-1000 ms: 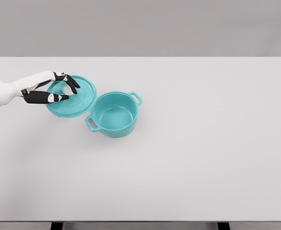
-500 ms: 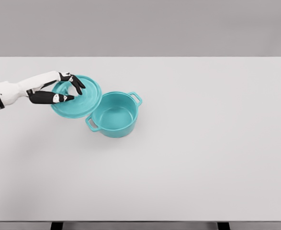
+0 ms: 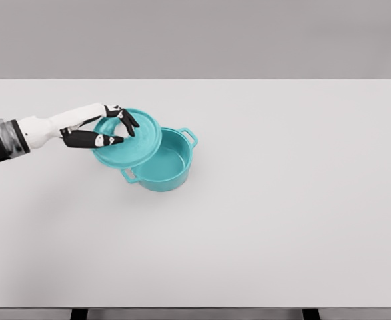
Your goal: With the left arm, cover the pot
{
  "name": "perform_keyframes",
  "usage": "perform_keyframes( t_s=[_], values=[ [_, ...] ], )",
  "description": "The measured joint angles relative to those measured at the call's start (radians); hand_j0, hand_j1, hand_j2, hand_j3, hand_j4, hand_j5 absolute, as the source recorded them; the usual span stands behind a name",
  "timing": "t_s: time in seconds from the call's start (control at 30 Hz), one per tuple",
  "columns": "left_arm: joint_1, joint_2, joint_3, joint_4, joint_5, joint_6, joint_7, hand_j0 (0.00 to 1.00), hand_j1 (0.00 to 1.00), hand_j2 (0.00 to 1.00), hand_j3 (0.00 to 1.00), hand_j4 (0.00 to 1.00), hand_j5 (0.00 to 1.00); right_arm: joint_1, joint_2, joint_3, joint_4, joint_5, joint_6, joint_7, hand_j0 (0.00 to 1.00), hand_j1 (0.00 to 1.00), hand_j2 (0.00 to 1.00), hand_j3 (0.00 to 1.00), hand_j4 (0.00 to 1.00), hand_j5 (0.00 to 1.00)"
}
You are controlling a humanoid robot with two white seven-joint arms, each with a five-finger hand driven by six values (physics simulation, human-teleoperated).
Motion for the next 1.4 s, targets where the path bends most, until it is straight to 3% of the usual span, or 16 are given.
perform_keyframes(
  t_s=[0.6, 1.4],
  values=[
    [0.003, -0.097, -0.007, 0.038, -0.027, 0.001, 0.000, 0.48, 0.48, 0.48, 0.48, 0.48, 0.48, 0.000, 0.000, 0.000, 0.000, 0.000, 0.000, 0.000, 1.00, 1.00, 1.00, 1.00, 1.00, 1.00],
    [0.005, -0.124, -0.028, 0.039, -0.045, 0.002, -0.003, 0.48, 0.48, 0.48, 0.48, 0.48, 0.48, 0.000, 0.000, 0.000, 0.000, 0.000, 0.000, 0.000, 1.00, 1.00, 1.00, 1.00, 1.00, 1.00]
  ],
)
